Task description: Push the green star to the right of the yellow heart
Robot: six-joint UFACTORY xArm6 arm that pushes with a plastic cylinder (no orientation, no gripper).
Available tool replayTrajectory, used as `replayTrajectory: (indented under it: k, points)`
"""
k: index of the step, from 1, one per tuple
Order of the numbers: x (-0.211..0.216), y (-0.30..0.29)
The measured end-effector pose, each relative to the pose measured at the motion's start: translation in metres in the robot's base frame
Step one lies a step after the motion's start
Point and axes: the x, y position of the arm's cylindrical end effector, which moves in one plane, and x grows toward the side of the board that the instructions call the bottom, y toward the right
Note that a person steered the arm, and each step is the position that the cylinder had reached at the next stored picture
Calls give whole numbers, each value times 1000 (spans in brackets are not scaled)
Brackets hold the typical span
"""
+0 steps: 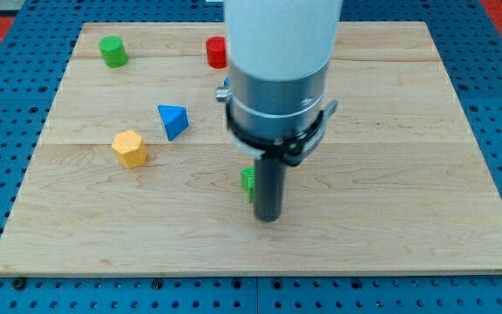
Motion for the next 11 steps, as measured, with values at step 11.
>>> replayTrajectory:
  k: [11]
  points:
    - [-79, 171]
